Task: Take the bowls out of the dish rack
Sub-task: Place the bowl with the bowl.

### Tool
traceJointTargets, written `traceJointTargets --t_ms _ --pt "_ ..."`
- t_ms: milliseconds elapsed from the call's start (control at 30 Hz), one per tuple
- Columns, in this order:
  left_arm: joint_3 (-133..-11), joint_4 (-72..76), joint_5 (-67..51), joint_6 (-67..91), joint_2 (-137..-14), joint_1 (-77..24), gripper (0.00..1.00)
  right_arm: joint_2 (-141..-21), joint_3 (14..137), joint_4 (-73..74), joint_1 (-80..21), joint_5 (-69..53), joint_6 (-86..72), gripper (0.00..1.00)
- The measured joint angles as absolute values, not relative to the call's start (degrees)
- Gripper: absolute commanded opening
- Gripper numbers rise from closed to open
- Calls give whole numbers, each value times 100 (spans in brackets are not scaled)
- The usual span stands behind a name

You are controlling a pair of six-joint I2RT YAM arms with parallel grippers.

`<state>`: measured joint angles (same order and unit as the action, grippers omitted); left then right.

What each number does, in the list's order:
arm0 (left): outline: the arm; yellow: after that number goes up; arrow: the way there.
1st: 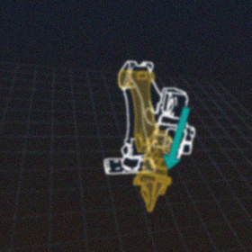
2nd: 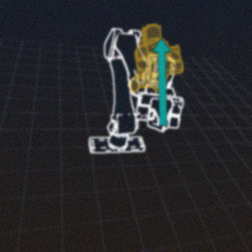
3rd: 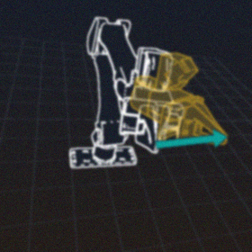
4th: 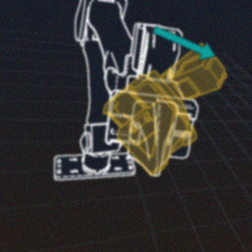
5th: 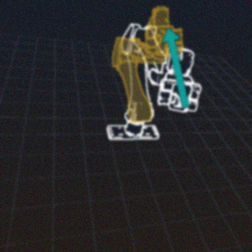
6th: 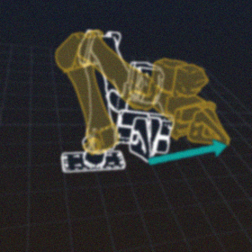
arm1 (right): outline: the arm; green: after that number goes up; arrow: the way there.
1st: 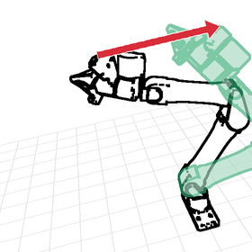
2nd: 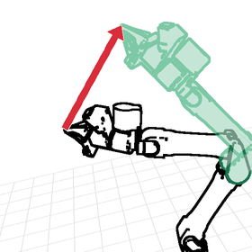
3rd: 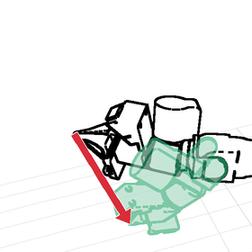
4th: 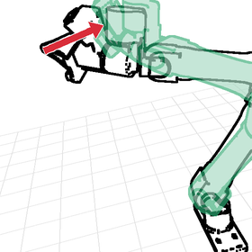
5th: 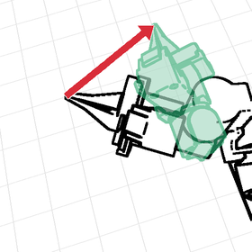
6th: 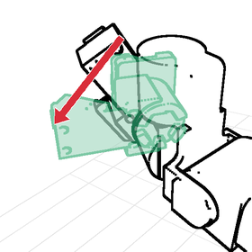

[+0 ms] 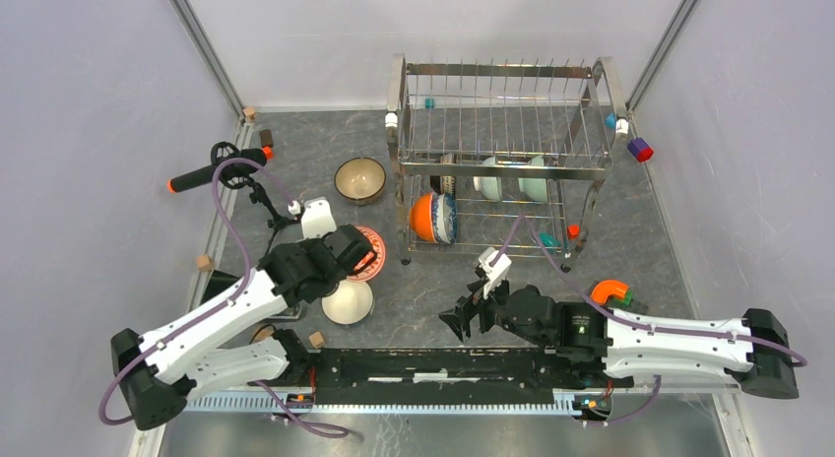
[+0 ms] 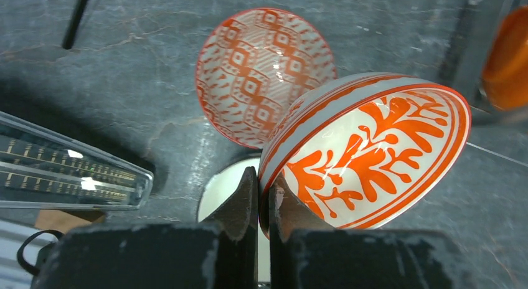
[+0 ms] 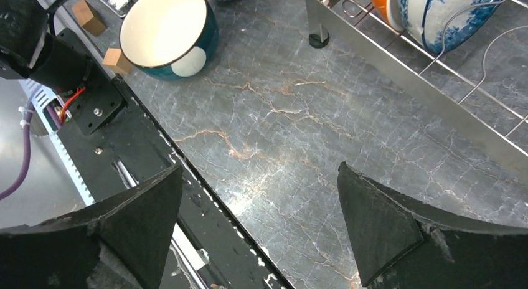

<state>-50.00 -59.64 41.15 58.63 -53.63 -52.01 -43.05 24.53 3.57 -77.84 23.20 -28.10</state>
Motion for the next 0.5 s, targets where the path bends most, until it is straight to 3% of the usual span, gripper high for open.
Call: traceJointTargets --t_ms 500 --pt "-4816 -5231 3288 5520 -5743 -3116 2 -4268 1688 -423 -7784 2123 -2816 98"
